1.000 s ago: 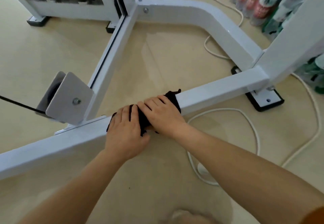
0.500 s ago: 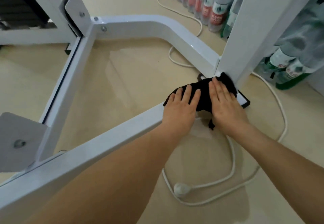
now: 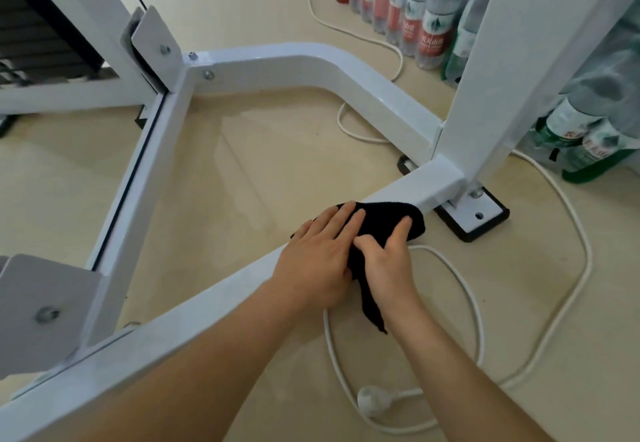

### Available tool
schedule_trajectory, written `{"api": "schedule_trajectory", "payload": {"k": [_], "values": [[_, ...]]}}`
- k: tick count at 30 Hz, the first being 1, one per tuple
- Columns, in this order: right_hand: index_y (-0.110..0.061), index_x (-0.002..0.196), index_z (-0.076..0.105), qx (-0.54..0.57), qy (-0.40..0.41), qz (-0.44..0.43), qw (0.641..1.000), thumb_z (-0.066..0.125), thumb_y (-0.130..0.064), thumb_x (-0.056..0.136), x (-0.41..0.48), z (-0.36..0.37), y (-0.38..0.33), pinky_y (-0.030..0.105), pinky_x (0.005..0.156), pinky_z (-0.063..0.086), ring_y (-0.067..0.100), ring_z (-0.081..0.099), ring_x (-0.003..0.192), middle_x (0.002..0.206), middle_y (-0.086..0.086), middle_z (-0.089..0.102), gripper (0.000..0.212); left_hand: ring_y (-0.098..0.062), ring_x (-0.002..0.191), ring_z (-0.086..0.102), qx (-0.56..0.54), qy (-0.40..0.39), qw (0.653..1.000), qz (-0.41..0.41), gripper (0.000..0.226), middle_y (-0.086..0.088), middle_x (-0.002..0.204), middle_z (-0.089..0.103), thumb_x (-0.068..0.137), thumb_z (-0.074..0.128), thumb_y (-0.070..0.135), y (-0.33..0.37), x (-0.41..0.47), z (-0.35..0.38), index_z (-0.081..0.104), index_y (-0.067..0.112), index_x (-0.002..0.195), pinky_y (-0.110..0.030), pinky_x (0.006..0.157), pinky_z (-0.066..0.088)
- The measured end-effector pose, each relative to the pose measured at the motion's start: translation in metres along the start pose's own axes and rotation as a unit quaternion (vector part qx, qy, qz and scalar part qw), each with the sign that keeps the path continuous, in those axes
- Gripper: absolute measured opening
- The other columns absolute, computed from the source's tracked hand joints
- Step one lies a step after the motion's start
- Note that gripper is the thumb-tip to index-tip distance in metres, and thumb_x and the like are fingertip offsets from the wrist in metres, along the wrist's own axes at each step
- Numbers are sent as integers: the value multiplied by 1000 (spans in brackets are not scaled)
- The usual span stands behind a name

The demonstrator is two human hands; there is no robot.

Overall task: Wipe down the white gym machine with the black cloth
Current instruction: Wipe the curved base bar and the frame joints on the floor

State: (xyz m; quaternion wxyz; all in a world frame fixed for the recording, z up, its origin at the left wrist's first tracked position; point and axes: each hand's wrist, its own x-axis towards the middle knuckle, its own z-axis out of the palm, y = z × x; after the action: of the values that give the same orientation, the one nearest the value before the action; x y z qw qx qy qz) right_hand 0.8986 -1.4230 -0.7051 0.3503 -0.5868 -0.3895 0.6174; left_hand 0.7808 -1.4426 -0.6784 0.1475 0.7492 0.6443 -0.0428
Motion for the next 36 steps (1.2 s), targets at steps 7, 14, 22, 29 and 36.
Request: {"api": "schedule_trajectory", "payload": {"k": [7,14,22,29,36], "values": [[-4,127,48,114,94,84,985,64,-35,78,59,-26,-42,42,81,59,25,70,98,108,8,69,60,-27,146,19,-27,-26,999,3,77,0,163,6,97,46,48,33,76,-9,3,24,156,-51,113,26],[-13,153,4,58,82,58,993,60,-60,85,18,16,-16,40,103,48,19,55,118,133,3,52,100,-27,112,55,47,112,992,18,81,-5,148,38,90,58,38,-6,33,25,12,27,156,-38,80,50],[-10,153,-3,26,-57,137,989,57,-66,78,-52,97,32,35,106,43,17,50,124,139,2,49,112,-25,134,41,86,82,992,-46,83,-7,154,30,92,54,31,-69,-77,41,-1,36,154,-36,111,32],[-7,128,60,187,-211,309,908,54,-19,95,-113,164,46,33,84,52,20,67,108,114,4,72,35,-26,151,6,119,61,985,-106,71,-9,164,3,91,30,22,-102,-191,58,0,22,155,-44,121,15],[-10,93,67,181,-336,427,820,44,-18,90,-158,216,46,45,82,50,30,68,96,95,11,73,25,-29,149,18,81,44,976,-198,81,-7,163,14,88,51,12,-126,-281,62,8,24,156,-45,117,27]]}}
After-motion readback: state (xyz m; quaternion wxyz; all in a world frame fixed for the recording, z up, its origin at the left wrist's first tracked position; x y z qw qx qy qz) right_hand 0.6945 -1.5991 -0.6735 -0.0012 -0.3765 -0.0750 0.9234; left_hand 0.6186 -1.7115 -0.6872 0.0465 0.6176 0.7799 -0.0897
